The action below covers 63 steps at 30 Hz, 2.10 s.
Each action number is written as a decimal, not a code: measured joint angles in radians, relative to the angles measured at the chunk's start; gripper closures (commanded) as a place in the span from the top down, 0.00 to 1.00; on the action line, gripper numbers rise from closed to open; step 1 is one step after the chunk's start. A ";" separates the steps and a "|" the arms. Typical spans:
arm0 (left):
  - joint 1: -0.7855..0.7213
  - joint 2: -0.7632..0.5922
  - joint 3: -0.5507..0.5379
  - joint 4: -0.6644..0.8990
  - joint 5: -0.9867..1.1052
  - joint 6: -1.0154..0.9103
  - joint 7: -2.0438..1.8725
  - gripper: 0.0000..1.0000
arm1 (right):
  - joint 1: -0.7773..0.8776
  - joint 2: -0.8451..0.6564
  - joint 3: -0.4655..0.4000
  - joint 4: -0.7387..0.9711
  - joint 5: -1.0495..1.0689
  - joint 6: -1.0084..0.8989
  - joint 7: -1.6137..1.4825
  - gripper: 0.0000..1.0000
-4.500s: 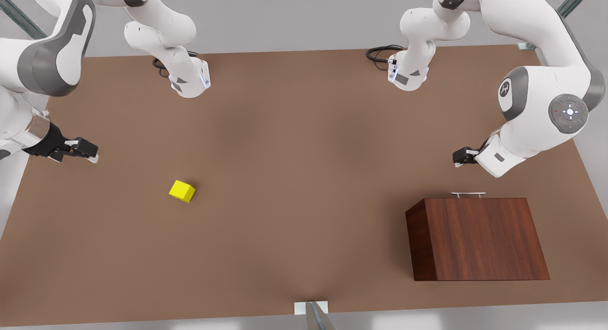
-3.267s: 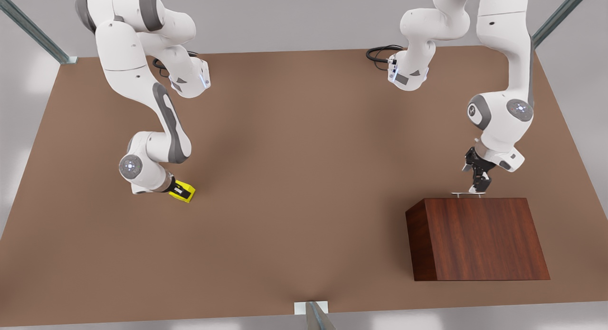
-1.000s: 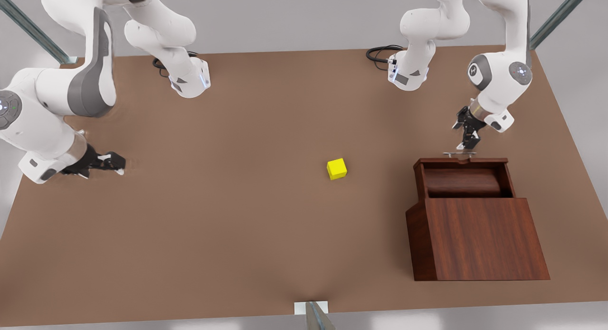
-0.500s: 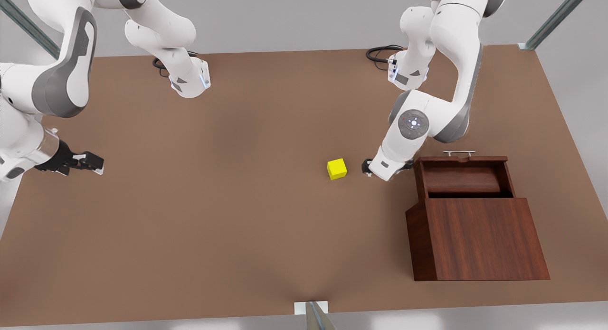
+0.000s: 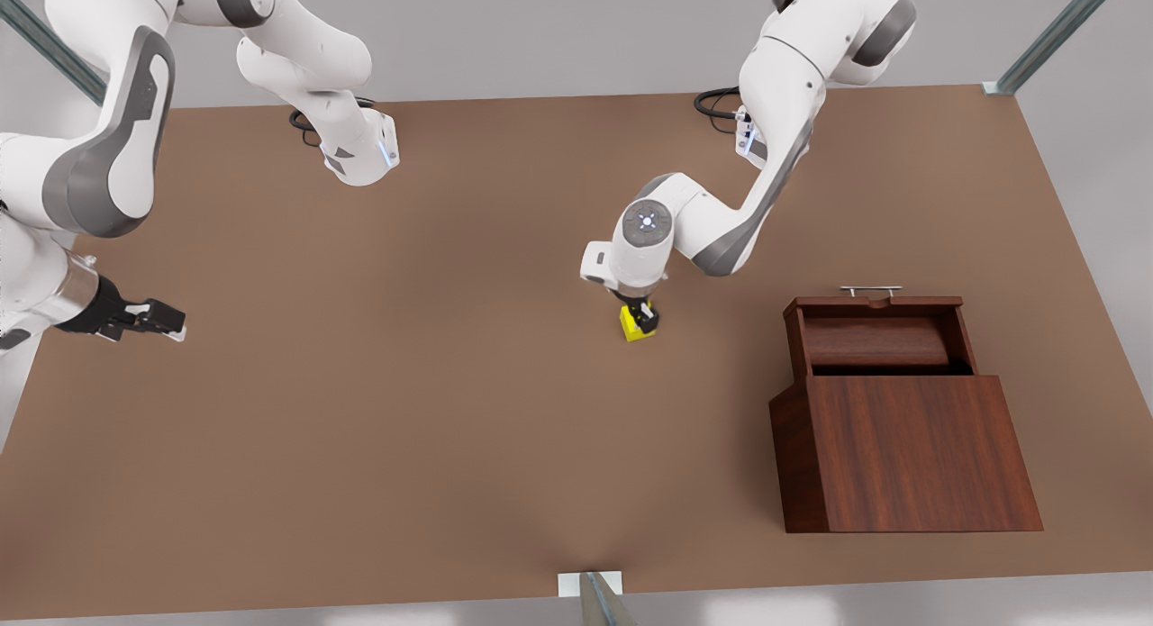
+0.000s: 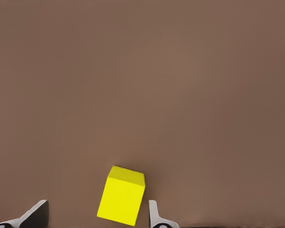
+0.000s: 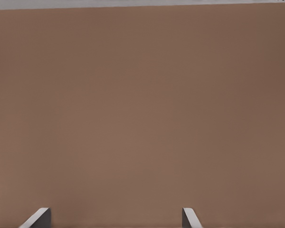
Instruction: Open the drawer with left arm, place the square in the middle with right arm, and place the square in the drawer with left arm
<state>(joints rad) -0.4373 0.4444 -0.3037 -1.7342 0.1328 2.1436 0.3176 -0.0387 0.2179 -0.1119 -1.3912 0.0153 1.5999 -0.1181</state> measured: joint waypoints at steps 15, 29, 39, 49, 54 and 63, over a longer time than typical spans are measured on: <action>-0.001 0.018 0.016 -0.220 0.106 0.248 0.054 1.00 | 0.005 -0.030 0.003 0.011 -0.018 0.014 -0.005 1.00; -0.003 0.115 0.033 -0.240 0.175 0.343 0.040 1.00 | 0.003 -0.029 0.003 0.011 -0.009 0.013 -0.002 1.00; -0.003 0.139 0.041 -0.240 0.178 0.366 0.032 0.74 | 0.003 -0.029 0.003 0.011 -0.009 0.012 -0.002 1.00; -0.005 0.138 0.041 -0.239 0.178 0.371 0.017 0.70 | 0.006 -0.028 0.003 0.011 -0.009 0.014 -0.002 1.00; -0.006 0.133 0.041 -0.237 0.184 0.367 0.002 0.67 | 0.008 -0.028 0.003 0.011 -0.006 0.014 0.000 1.00; 0.002 -0.158 0.047 -0.219 0.184 0.055 -0.024 0.69 | 0.006 -0.029 0.003 0.011 -0.006 0.012 -0.002 1.00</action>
<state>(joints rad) -0.4351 0.2864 -0.2570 -1.9527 0.3163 2.1985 0.2934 -0.0322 0.1893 -0.1089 -1.3806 0.0092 1.6122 -0.1196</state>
